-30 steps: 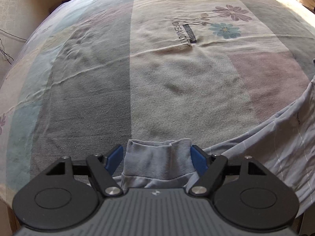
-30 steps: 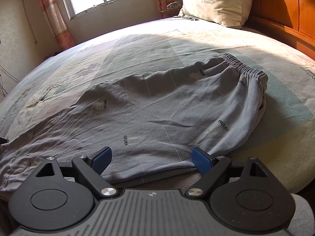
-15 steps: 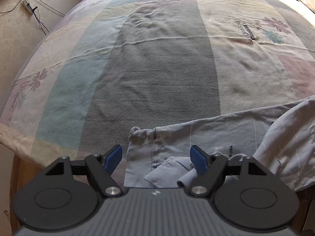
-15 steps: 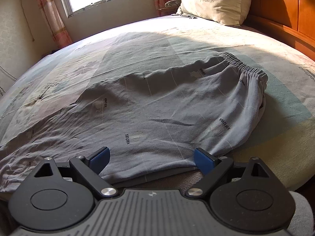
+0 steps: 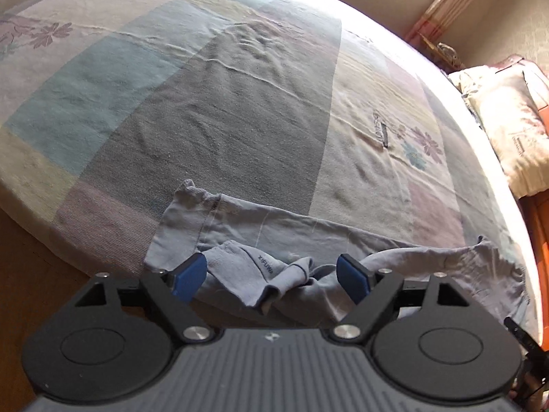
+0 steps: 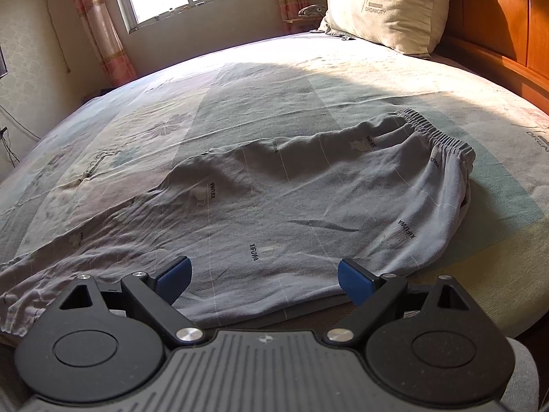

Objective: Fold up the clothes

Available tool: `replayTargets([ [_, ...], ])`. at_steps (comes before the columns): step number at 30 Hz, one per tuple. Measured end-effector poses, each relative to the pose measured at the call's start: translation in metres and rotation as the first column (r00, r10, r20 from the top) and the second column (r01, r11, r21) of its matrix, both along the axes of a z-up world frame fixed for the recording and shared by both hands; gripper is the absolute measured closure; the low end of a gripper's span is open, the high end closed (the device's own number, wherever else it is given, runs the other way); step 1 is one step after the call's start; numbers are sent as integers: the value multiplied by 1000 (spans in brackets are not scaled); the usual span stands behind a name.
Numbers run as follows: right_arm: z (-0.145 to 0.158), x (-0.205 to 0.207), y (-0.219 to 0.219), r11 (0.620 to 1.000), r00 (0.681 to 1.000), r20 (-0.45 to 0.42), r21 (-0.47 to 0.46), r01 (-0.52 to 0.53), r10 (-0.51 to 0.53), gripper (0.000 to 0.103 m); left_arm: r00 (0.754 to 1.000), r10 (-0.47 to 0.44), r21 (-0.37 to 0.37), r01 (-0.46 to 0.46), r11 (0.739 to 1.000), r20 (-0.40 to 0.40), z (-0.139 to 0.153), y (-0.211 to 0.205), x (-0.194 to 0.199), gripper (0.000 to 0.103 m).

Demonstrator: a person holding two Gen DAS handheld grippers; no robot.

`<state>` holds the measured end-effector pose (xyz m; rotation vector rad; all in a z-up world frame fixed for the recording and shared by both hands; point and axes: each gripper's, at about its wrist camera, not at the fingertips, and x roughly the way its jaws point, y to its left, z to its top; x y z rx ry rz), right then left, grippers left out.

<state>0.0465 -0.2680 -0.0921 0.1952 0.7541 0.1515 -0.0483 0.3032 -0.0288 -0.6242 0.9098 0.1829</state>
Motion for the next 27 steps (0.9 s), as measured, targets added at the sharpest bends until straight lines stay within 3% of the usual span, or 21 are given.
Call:
replayTargets([
  [3, 1, 1, 5, 1000, 1000, 0, 9, -14, 14, 8, 999, 36, -120, -31, 992, 38, -7, 7, -10, 19],
  [9, 4, -3, 14, 999, 999, 11, 13, -43, 43, 8, 992, 123, -281, -114, 953, 15, -42, 21, -14, 19],
  [17, 5, -4, 10, 1000, 1000, -9, -13, -13, 13, 8, 977, 210, -496, -160, 853, 46, -89, 31, -1, 19],
  [22, 3, -2, 21, 999, 999, -25, -28, -32, 32, 8, 954, 285, -619, -168, 767, 95, -116, 39, -12, 18],
  [24, 0, -2, 26, 998, 998, -36, -37, -47, 45, 8, 949, 296, -637, -162, 754, 109, -122, 41, -17, 23],
  [27, -4, -1, 33, 997, 997, -54, -42, -63, 61, 8, 949, 302, -619, -186, 763, 87, -126, 43, -23, 49],
])
